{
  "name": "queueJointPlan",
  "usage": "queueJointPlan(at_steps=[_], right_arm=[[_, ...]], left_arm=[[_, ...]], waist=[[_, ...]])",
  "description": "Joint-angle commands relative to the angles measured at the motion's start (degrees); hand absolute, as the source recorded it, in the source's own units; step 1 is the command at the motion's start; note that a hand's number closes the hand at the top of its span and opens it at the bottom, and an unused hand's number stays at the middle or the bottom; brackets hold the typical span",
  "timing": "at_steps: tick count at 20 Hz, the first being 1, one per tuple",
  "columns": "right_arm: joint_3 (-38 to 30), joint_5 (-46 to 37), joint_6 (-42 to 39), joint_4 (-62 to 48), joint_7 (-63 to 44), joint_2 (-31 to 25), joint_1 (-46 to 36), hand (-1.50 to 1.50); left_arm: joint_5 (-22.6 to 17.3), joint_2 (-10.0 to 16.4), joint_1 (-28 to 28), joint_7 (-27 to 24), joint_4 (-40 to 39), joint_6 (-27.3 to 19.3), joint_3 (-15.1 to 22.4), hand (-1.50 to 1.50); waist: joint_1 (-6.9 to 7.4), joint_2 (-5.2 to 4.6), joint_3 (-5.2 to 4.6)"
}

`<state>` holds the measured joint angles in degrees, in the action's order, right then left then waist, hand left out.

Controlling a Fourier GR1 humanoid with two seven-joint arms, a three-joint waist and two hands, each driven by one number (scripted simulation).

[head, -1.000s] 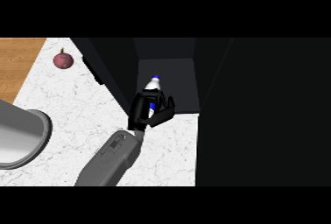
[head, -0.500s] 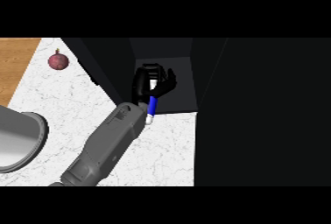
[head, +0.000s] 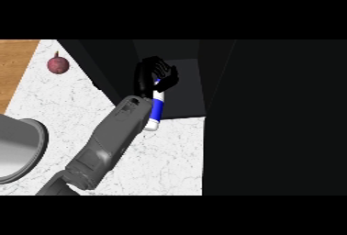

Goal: Pick up the bottled water, place it into the cabinet and close the cabinet

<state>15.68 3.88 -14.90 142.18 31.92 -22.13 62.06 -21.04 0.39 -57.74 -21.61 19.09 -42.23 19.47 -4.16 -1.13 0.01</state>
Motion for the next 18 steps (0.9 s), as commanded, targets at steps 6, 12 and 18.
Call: queueJointPlan(at_steps=[6, 12, 18], right_arm=[[-0.48, 4.10, -1.78, 3.49, -0.39, -0.15, 1.13, -1.50], [1.11, 2.16, -2.76, 1.11, 0.72, 0.32, 1.35, -1.50], [-0.55, 3.46, -2.73, 5.00, -1.66, -0.62, 1.55, -1.50]], left_arm=[[1.85, 1.41, -5.06, -2.78, -9.69, -5.22, -2.08, -1.50], [-3.27, 2.35, -7.31, -10.79, -2.20, 1.73, -8.42, -1.50], [-8.39, -0.36, -5.32, -17.33, 3.42, 15.30, -11.41, 1.50]], waist=[[-0.77, -0.73, -0.12], [-0.18, -0.37, -0.21], [0.46, 0.02, -0.17]])
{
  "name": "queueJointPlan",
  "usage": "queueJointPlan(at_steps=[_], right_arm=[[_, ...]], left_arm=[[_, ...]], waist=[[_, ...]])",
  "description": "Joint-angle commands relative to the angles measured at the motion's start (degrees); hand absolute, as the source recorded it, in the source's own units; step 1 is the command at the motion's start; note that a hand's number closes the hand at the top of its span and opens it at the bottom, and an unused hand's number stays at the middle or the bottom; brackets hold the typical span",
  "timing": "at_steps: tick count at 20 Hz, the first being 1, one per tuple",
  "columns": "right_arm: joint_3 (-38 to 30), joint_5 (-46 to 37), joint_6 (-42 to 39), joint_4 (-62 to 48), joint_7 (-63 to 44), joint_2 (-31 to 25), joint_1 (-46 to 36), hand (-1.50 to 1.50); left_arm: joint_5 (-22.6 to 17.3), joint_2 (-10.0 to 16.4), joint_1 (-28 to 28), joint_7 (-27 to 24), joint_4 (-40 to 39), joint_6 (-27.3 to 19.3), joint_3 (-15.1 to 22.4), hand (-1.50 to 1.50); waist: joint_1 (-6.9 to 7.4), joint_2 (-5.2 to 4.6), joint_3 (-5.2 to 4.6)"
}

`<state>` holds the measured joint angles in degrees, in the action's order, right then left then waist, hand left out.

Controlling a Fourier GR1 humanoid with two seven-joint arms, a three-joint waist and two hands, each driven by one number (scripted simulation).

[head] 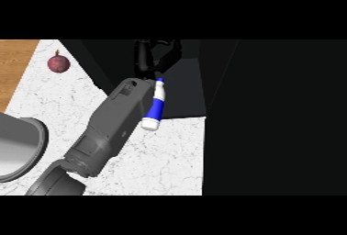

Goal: Pick up the bottled water, place it into the cabinet and close the cabinet

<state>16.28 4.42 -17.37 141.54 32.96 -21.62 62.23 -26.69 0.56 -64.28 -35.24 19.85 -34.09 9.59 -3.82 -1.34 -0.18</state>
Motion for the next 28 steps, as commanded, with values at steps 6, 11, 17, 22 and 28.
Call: queueJointPlan(at_steps=[6, 11, 17, 22, 28], right_arm=[[0.20, 3.62, 0.00, 5.87, -5.61, 0.11, -1.94, -1.50], [0.55, -0.31, -0.03, 7.58, -4.43, -0.23, 0.99, -1.50], [6.26, -2.78, 3.00, 7.77, -7.02, 2.40, -0.01, -1.50], [6.76, -4.18, 3.74, 11.59, -6.51, 1.07, 4.19, -1.50], [6.88, -6.32, 5.82, 9.76, -6.07, 0.55, 3.24, -1.50]], left_arm=[[-7.49, -0.55, 4.44, -5.45, 4.16, 9.10, 3.10, 1.50], [-11.37, -0.56, 9.71, -1.94, 12.05, 10.78, 9.98, 1.50], [-16.77, -0.56, 20.47, 0.88, 26.00, 20.28, 17.84, -1.50], [-18.98, -0.56, 29.58, 4.64, 38.63, 19.83, 25.74, -1.50], [-15.40, 5.47, 46.21, 2.80, 53.44, 14.87, 29.64, -1.50]], waist=[[0.62, 0.59, 0.10], [1.20, 1.40, 0.11], [3.46, 1.84, 0.04], [4.00, 2.44, 0.02], [5.67, 2.32, 0.07]])
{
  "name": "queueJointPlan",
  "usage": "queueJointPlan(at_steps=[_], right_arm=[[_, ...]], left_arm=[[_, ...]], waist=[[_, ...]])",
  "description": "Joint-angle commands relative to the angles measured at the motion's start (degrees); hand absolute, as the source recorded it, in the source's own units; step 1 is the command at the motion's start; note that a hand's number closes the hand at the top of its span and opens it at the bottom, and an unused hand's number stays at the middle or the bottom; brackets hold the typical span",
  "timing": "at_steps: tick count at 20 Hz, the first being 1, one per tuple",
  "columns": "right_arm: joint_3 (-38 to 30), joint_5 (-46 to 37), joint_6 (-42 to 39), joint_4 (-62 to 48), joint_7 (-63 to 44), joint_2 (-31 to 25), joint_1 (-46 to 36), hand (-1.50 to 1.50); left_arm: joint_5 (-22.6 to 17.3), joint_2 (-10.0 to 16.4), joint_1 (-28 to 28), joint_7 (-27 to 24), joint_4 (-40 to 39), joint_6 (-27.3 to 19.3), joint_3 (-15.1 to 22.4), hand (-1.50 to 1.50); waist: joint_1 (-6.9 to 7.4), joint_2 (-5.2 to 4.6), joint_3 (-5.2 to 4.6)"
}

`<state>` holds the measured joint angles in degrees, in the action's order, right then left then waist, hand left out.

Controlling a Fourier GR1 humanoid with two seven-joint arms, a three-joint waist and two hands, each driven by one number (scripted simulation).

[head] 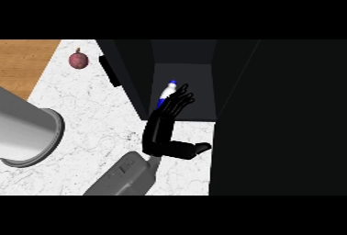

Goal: Pick up the bottled water, place it into the cabinet and close the cabinet

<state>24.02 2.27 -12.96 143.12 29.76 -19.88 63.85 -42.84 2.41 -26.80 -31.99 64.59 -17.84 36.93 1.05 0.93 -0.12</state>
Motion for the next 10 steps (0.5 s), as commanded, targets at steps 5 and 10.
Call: queueJointPlan(at_steps=[5, 10], right_arm=[[1.01, -6.22, 1.38, 8.76, -2.47, -3.39, 2.90, -1.50], [2.82, -11.06, -4.16, 8.37, -3.11, -10.84, -2.36, 1.50]], left_arm=[[1.38, 11.81, 22.21, -3.42, 19.52, -1.95, 3.47, -1.50], [-0.78, 19.67, 29.59, -6.12, 25.71, 5.28, 2.15, -1.50]], waist=[[1.02, 0.01, -0.03], [2.20, -0.12, -0.23]])
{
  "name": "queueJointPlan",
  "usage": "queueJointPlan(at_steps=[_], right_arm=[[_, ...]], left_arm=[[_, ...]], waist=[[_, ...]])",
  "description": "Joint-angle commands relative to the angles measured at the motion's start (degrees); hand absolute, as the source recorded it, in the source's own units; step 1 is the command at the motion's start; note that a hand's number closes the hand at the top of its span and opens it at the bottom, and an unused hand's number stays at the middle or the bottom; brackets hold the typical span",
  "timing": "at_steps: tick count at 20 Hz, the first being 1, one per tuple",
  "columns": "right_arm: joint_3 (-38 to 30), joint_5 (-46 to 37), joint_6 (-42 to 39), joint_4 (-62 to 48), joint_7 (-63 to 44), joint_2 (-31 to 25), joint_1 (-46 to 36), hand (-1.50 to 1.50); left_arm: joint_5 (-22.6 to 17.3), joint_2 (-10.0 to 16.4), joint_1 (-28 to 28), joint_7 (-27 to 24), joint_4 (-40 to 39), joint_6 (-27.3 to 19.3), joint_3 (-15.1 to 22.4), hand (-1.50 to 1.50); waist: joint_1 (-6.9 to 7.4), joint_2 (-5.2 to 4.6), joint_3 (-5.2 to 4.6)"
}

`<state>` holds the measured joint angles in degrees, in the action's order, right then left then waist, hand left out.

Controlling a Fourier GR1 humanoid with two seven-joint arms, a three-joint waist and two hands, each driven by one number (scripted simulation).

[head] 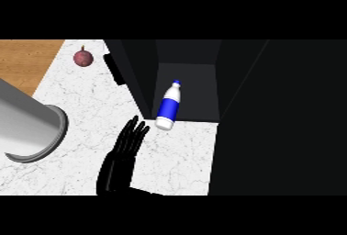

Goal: Pick up the bottled water, place it into the cabinet and close the cabinet

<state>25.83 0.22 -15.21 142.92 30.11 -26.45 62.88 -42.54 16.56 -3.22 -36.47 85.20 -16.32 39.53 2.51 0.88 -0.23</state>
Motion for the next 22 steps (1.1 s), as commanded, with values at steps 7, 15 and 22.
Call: queueJointPlan(at_steps=[7, 15, 22], right_arm=[[2.74, -12.90, -4.64, 10.30, -5.38, -10.83, -8.30, 1.50], [10.90, -9.01, -1.53, 11.45, -15.24, -9.90, -16.08, 1.50], [16.56, -6.34, -1.30, 6.92, -23.87, -8.70, -26.12, 1.50]], left_arm=[[-0.54, 13.91, 14.09, -5.75, 12.29, 6.75, -2.49, -1.50], [-5.60, 24.93, 21.55, -10.38, 14.05, 17.79, -10.47, -1.50], [-6.23, 31.81, 26.73, -13.26, 16.34, 25.03, -13.08, -1.50]], waist=[[0.73, 0.20, -0.18], [1.82, -1.07, -0.38], [4.57, -1.49, -0.43]])
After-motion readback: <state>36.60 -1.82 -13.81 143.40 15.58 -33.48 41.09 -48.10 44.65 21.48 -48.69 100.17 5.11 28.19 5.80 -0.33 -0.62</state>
